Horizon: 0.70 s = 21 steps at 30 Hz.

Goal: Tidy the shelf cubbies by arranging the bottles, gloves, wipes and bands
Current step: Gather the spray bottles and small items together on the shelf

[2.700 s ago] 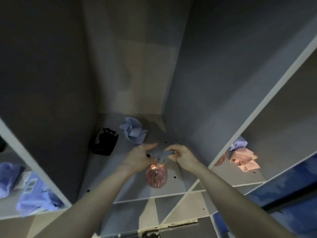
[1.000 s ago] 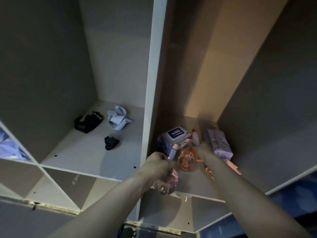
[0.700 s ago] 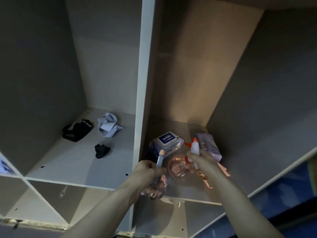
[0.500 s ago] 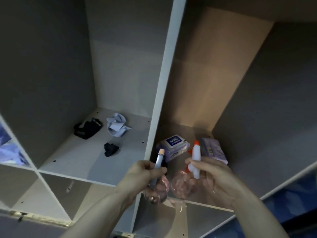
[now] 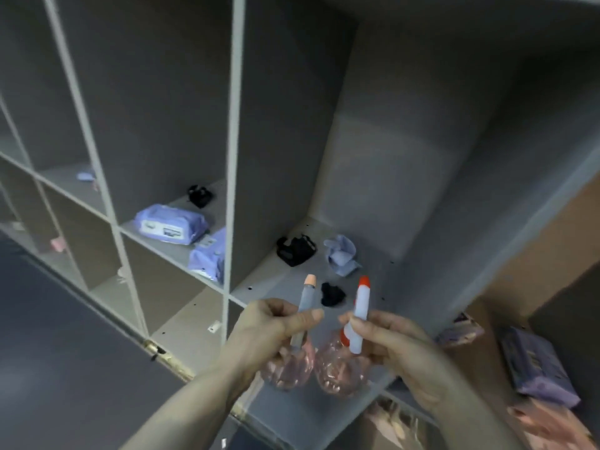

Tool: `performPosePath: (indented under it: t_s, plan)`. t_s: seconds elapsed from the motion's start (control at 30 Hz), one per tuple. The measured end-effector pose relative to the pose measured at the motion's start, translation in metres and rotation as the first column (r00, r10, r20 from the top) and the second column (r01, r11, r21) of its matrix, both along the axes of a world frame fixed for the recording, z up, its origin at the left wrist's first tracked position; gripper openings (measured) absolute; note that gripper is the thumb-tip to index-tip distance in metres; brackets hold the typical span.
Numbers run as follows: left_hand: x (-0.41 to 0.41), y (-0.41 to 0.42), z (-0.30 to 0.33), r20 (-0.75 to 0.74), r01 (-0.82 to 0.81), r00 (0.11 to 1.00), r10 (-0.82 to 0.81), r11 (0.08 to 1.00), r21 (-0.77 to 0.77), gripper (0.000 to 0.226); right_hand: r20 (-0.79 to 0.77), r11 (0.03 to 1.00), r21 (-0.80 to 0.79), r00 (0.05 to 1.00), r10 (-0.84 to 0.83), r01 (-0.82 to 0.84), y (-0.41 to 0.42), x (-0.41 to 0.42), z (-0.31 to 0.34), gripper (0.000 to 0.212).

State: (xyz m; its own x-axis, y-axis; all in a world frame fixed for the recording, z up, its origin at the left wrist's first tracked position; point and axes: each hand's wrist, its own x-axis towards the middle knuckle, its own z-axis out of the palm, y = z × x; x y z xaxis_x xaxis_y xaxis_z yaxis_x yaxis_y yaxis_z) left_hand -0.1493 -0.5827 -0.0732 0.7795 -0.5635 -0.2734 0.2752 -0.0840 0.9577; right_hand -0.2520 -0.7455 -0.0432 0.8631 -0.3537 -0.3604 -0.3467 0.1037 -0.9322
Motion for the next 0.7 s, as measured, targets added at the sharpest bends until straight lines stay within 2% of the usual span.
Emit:
performPosePath:
  t_s: [0.07, 0.2, 0.33, 0.53, 0.7]
  plan:
    - [0.017, 0.033, 0.004, -0.01, -0.069, 0.998, 0.069, 0.997, -0.019, 0.035, 0.025, 0.999, -0.029, 0.999, 0.03, -0.029, 0.028, 0.028, -0.003, 0.041]
    - [0.056, 0.109, 0.004, 0.025, -0.177, 0.984, 0.178, 0.984, -0.012, 0.031, 0.052, 0.993, -0.086, 0.995, 0.087, -0.083, 0.098, 0.086, -0.015, 0.023]
    - [0.103, 0.181, 0.001, 0.082, -0.229, 0.971, 0.226, 0.973, 0.033, 0.034, 0.094, 0.993, -0.049, 0.99, 0.107, -0.103, 0.166, 0.145, -0.026, 0.016]
    - [0.167, 0.25, -0.001, 0.093, -0.29, 0.954, 0.284, 0.955, 0.066, 0.032, 0.094, 0.994, 0.042, 0.991, 0.097, -0.101, 0.239, 0.215, -0.038, 0.015]
    - [0.226, 0.271, -0.008, 0.087, -0.29, 0.955, 0.285, 0.955, 0.059, 0.033, 0.077, 0.996, 0.052, 0.995, 0.066, -0.07, 0.259, 0.267, -0.043, 0.021]
